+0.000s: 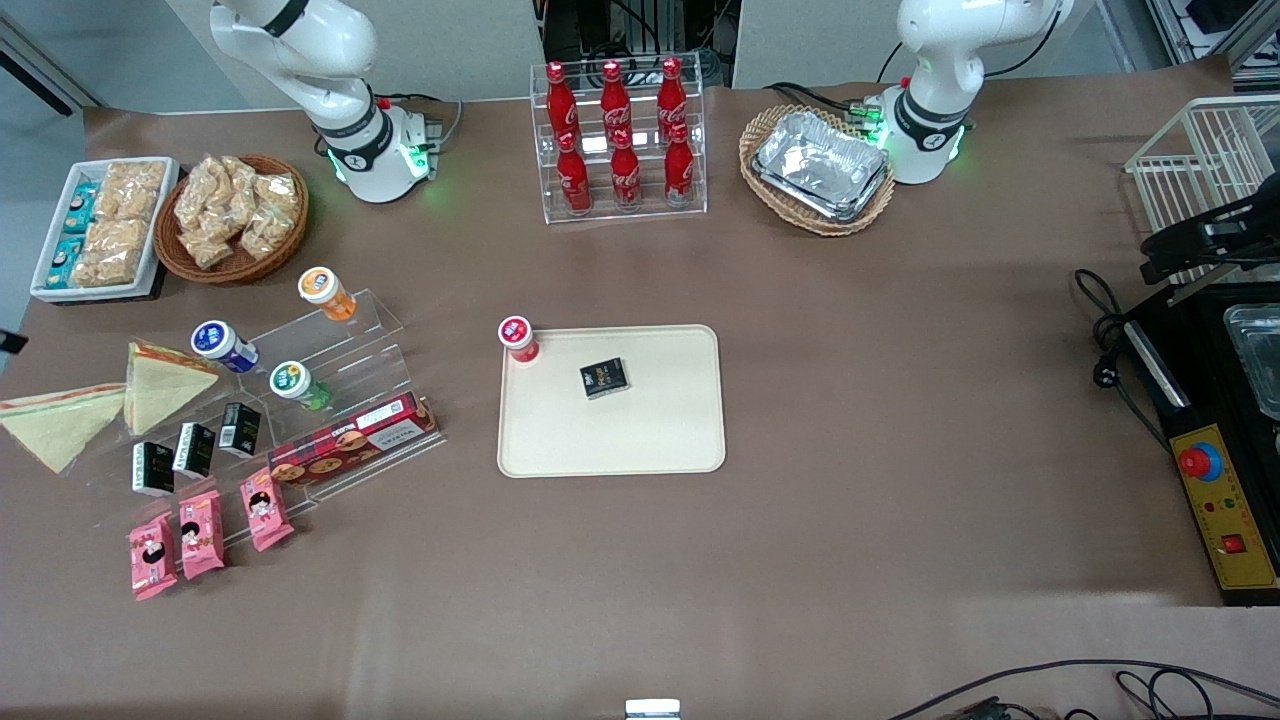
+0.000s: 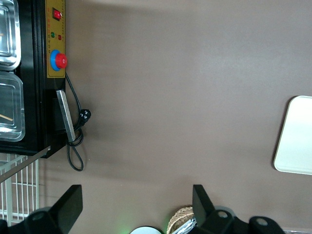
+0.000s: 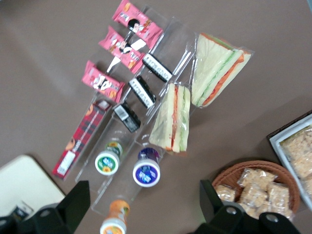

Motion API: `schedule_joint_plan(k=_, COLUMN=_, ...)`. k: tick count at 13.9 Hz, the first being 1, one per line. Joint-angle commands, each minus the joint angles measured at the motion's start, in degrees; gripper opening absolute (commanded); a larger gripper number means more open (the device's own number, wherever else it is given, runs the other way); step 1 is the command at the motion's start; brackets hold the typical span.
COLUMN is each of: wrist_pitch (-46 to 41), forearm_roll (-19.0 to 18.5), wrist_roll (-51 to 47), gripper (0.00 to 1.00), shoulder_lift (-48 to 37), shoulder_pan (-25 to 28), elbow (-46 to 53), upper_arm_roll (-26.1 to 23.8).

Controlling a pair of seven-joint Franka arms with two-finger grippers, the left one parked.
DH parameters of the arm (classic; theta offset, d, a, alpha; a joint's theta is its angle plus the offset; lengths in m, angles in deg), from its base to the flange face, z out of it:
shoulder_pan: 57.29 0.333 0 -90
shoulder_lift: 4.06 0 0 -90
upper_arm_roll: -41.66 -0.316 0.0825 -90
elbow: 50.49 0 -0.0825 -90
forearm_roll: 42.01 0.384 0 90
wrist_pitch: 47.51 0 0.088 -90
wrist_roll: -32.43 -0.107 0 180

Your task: Place sandwich on tray

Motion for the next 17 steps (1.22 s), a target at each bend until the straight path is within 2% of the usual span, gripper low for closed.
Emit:
schedule_joint_plan(k=1, wrist_pitch=4.6, forearm_roll=-0.72, wrist_roll=-6.89, gripper=1.0, shoulder_lift=2.59, shoulder_pan=-2.47, elbow=-0.74, upper_arm_roll=-0.5)
schedule_joint_plan(k=11, wrist_pitch=19.01, forearm_roll=-2.04, wrist_roll=-9.89, gripper=1.0, shoulder_lift=6.9, shoulder_pan=-6.34, elbow=-12.06, upper_arm_roll=0.2)
schedule_joint_plan(k=14, wrist_pitch=20.69, forearm_roll=-4.93, wrist_roll=-9.97, gripper=1.0, shoulder_lift=7.07, shoulder_pan=-6.96, elbow=-13.75, upper_arm_roll=0.2)
schedule_joint_plan(k=17, wrist_pitch=22.09, forearm_roll=-5.64, wrist_roll=-9.97, gripper=1.0, shoulder_lift=8.21, shoulder_pan=-7.92, elbow=-13.84, upper_arm_roll=0.2)
